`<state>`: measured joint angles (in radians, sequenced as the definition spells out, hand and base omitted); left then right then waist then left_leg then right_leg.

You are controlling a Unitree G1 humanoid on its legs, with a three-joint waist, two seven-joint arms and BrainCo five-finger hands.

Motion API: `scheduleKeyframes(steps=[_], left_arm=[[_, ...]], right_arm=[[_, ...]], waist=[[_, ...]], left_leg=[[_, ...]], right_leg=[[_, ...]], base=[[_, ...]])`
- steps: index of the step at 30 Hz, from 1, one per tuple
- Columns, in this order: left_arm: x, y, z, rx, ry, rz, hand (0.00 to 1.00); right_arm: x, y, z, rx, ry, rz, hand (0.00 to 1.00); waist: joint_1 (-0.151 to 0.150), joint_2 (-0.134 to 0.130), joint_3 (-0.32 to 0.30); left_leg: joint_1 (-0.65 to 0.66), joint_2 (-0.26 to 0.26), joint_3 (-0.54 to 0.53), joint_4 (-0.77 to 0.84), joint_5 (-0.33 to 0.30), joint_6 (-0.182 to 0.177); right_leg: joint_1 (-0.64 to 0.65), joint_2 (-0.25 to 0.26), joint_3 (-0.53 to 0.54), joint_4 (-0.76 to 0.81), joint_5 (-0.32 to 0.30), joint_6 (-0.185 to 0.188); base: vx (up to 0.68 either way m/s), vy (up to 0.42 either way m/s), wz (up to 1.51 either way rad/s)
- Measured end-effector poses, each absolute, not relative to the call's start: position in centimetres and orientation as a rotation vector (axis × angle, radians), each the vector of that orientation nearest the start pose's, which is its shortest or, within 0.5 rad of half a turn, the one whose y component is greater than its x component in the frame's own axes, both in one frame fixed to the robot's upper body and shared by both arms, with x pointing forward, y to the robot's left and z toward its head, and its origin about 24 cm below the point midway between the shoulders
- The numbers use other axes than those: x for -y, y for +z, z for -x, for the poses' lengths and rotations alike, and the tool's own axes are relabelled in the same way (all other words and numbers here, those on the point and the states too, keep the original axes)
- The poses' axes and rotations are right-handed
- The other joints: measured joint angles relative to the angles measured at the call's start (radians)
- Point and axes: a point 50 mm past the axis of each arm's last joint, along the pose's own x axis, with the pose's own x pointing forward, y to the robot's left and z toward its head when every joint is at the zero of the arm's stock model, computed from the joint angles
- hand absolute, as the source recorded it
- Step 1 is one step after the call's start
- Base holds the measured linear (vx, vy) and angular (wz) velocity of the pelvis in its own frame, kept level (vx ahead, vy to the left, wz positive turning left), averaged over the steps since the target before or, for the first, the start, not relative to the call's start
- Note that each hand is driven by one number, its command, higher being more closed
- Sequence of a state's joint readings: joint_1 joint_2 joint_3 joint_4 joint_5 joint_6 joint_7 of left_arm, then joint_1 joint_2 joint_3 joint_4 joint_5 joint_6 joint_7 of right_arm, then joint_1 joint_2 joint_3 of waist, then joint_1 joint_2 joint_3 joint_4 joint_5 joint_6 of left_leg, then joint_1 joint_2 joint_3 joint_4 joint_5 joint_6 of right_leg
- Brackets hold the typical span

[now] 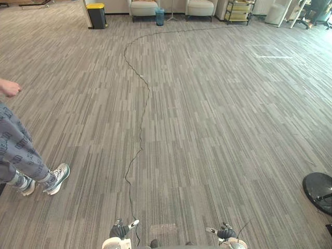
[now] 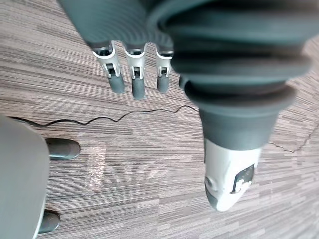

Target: Pick up cushions and gather them together orderly.

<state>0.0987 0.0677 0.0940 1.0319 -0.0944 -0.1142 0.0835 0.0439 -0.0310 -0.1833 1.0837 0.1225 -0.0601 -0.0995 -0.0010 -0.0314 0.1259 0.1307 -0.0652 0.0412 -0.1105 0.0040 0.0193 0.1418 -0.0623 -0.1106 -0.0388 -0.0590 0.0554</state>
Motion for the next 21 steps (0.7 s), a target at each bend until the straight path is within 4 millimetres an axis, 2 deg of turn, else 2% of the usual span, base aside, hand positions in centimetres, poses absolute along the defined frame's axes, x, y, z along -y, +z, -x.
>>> scheduleKeyframes(steps=[5,7,9,10,11,13,15,17,18,19,20,21], left_arm=[[-19.6,-15.6,-10.1,-0.999,0.289,0.041,0.00],[-19.8,-15.5,-10.3,-0.988,0.305,0.052,0.00],[-20.4,-15.2,-10.8,-0.960,0.345,0.080,0.00],[-20.4,-15.1,-10.9,-0.953,0.352,0.087,0.00],[-20.5,-14.9,-11.2,-0.935,0.361,0.094,0.00],[-20.7,-14.5,-11.8,-0.897,0.388,0.120,0.00],[-20.5,-14.5,-11.8,-0.892,0.391,0.133,0.00],[-20.5,-14.4,-12.1,-0.878,0.387,0.131,0.00],[-20.5,-14.3,-12.2,-0.868,0.384,0.132,0.00],[-20.6,-14.2,-12.3,-0.863,0.388,0.134,0.00],[-20.6,-14.2,-12.5,-0.861,0.388,0.135,0.00],[-20.7,-14.1,-12.8,-0.854,0.391,0.137,0.00]], right_arm=[[18.9,-16.1,-10.4,-1.055,-0.370,-0.138,0.00],[18.9,-16.0,-10.4,-1.048,-0.389,-0.160,0.00],[18.5,-16.0,-10.7,-1.032,-0.405,-0.197,0.00],[18.6,-15.9,-10.8,-1.024,-0.412,-0.206,0.00],[18.7,-15.7,-10.9,-1.008,-0.418,-0.210,0.00],[18.8,-15.5,-11.3,-0.985,-0.423,-0.210,0.00],[19.2,-15.5,-11.2,-0.986,-0.435,-0.200,0.00],[19.2,-15.4,-11.4,-0.981,-0.434,-0.199,0.00],[19.2,-15.3,-11.6,-0.979,-0.428,-0.191,0.00],[19.1,-15.4,-11.6,-0.988,-0.428,-0.188,0.00],[19.2,-15.4,-11.7,-0.987,-0.427,-0.183,0.00],[18.9,-15.4,-12.1,-0.989,-0.407,-0.181,0.00]], waist=[[0.001,-0.002,0.009],[0.002,-0.006,0.017],[0.004,-0.016,0.038],[0.004,-0.012,0.044],[0.004,-0.010,0.055],[0.011,-0.004,0.082],[0.018,0.009,0.083],[0.020,0.009,0.084],[0.024,0.009,0.085],[0.033,-0.004,0.081],[0.038,-0.007,0.074],[0.042,-0.009,0.083]], left_leg=[[-0.010,0.002,-0.026,0.001,-0.006,-0.008],[-0.022,0.005,-0.026,0.030,-0.039,-0.018],[-0.113,0.014,0.003,0.245,-0.145,-0.026],[-0.140,0.025,0.033,0.324,-0.180,-0.036],[-0.206,0.049,0.094,0.480,-0.219,-0.063],[-0.328,0.117,0.187,0.770,-0.258,-0.089],[-0.379,0.170,0.212,0.808,-0.299,-0.070],[-0.414,0.178,0.196,0.692,-0.280,-0.060],[-0.435,0.174,0.183,0.569,-0.221,-0.063],[-0.438,0.144,0.188,0.499,-0.094,-0.064],[-0.421,0.121,0.203,0.480,-0.097,-0.052],[-0.429,0.122,0.226,0.499,-0.122,-0.044]], right_leg=[[-0.003,0.001,-0.029,0.019,-0.028,-0.007],[-0.015,0.000,-0.033,0.058,-0.061,-0.014],[-0.030,-0.007,-0.034,0.111,-0.096,-0.021],[-0.030,-0.004,-0.036,0.123,-0.108,-0.024],[-0.025,-0.002,-0.039,0.142,-0.126,-0.033],[0.017,0.001,-0.044,0.143,-0.148,-0.052],[0.046,0.002,-0.043,0.146,-0.175,-0.045],[0.054,-0.024,-0.040,0.148,-0.206,-0.032],[0.063,-0.044,-0.028,0.145,-0.226,-0.013],[0.068,-0.082,-0.016,0.132,-0.238,0.006],[0.068,-0.101,-0.011,0.122,-0.239,0.011],[0.070,-0.098,0.002,0.093,-0.192,-0.014]], base=[[0.05,-0.052,0.17],[0.05,-0.060,0.05],[0.07,-0.041,0.02],[0.09,-0.045,0.08],[0.09,-0.037,0.13],[0.10,-0.013,0.04],[0.13,0.048,-0.01],[0.22,0.168,-0.06],[0.35,0.275,-0.14],[0.36,0.258,-0.14],[0.40,0.217,-0.18],[0.31,0.144,-0.27]])
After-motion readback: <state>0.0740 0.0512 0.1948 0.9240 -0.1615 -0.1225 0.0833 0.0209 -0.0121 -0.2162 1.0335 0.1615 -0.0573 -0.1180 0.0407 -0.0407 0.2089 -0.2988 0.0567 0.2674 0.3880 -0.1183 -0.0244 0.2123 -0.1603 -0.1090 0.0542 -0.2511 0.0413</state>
